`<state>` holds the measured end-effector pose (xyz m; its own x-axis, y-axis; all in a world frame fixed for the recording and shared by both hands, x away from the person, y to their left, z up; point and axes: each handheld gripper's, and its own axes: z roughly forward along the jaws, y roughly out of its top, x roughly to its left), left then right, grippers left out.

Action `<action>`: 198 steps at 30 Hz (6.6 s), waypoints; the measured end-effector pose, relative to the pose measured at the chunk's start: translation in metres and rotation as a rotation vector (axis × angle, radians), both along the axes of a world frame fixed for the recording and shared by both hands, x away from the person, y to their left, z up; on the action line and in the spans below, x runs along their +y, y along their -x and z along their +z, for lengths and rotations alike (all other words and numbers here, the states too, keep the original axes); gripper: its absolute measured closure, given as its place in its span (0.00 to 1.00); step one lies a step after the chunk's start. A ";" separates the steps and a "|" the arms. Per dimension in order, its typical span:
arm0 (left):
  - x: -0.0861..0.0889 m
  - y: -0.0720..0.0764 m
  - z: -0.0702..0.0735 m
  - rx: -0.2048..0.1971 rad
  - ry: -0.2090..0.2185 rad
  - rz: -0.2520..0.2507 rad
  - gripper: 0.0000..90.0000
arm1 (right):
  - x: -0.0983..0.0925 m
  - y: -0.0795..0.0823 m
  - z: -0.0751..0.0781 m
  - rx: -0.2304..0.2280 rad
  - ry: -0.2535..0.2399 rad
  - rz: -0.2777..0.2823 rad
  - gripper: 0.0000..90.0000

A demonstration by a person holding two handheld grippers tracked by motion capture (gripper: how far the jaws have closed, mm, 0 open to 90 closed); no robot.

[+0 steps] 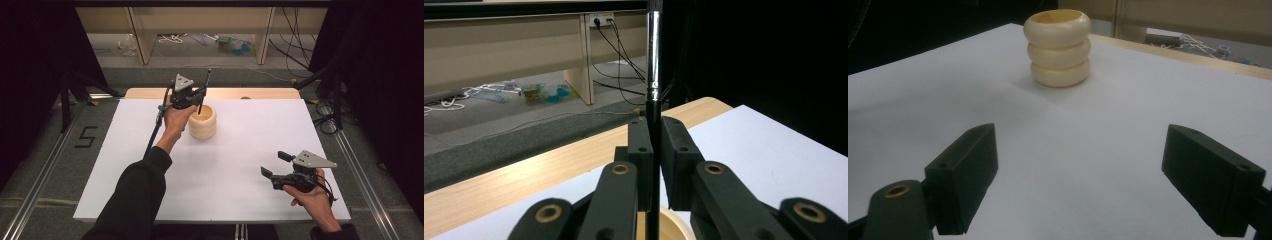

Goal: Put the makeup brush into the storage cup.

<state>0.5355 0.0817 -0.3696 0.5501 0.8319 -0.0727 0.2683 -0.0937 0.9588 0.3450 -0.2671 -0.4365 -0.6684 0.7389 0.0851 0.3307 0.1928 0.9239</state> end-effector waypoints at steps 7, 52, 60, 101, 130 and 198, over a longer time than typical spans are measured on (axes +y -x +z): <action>-0.002 -0.006 -0.007 0.002 0.005 0.021 0.93 | -0.002 0.001 0.001 0.002 0.039 0.001 0.18; -0.005 -0.009 -0.050 0.080 -0.042 0.046 0.93 | 0.000 0.000 0.000 -0.004 0.025 0.005 0.18; -0.004 -0.009 -0.050 0.103 -0.050 0.041 0.91 | 0.000 0.000 -0.001 -0.005 0.020 -0.002 0.18; 0.031 0.015 -0.027 0.082 -0.057 0.012 0.24 | -0.001 0.000 0.000 0.000 0.029 -0.007 0.18; 0.059 0.046 -0.032 0.063 -0.066 -0.037 0.23 | -0.001 -0.002 -0.001 -0.019 0.023 -0.003 0.18; 0.103 0.123 -0.069 0.032 -0.084 -0.090 0.22 | -0.005 0.000 0.000 0.010 0.025 -0.012 0.18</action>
<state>0.4127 0.1847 -0.4389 0.6215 0.7831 -0.0236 0.2856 -0.1984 0.9376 0.3455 -0.2717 -0.4363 -0.6586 0.7489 0.0735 0.3426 0.2116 0.9153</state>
